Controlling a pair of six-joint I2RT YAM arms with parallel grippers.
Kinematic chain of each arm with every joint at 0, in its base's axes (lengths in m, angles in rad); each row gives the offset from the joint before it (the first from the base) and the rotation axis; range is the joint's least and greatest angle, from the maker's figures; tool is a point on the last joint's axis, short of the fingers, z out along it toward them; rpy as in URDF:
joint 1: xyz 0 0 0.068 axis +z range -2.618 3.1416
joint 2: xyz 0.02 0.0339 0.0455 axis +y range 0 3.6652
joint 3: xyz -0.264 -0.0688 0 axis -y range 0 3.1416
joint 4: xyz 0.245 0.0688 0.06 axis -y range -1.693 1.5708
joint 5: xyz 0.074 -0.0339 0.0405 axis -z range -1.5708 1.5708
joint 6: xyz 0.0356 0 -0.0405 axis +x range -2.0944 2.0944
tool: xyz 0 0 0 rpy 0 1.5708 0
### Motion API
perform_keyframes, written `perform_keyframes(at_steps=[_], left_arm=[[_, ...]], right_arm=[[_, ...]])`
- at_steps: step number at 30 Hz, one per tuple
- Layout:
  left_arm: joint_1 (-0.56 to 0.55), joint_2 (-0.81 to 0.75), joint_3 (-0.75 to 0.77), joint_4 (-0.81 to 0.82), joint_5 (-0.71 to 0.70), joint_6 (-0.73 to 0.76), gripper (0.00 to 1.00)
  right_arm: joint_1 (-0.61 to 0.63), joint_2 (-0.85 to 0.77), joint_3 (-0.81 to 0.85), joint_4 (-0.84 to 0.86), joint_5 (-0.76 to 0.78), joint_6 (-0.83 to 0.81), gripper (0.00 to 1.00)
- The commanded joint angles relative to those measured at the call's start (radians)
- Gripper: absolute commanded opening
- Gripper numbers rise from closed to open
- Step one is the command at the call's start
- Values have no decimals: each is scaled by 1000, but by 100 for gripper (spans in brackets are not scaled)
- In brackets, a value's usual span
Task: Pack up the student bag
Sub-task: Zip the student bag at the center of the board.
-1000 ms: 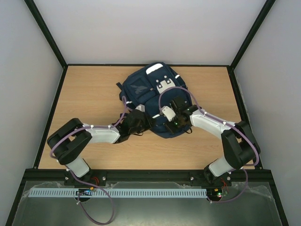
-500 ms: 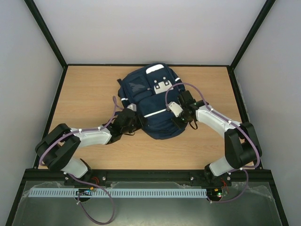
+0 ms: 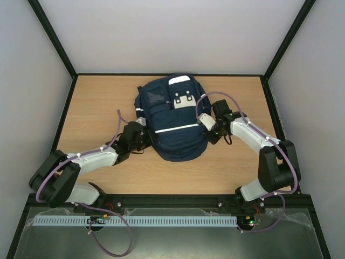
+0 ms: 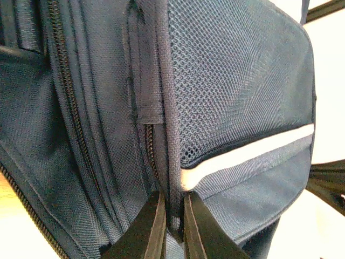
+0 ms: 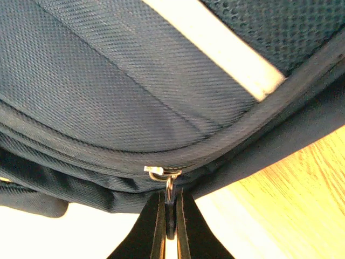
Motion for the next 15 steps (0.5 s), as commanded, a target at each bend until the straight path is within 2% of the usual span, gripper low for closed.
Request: perform_keyframes(at_steps=[1, 2, 3, 5, 6, 11, 15], left_arm=[[101, -76, -44, -83, -108, 28, 2], [111, -89, -44, -90, -106, 31, 3], [118, -98, -41, -97, -102, 33, 9], [120, -109, -27, -125, -96, 36, 32], [120, -115, -17, -139, -84, 32, 41], [40, -183, -17, -139, -101, -49, 51], [-70, -195, -28, -80, -131, -140, 52]], right_arm=[[-30, -11, 20, -165, -10, -22, 1], [-29, -9, 23, -172, -41, -20, 1], [-25, -6, 27, -183, -67, -18, 1], [-8, -3, 29, -188, -95, -10, 1], [5, -4, 30, -188, -103, -6, 1], [82, -19, 38, -186, -103, 20, 1], [124, -21, 44, -187, -102, 43, 1]])
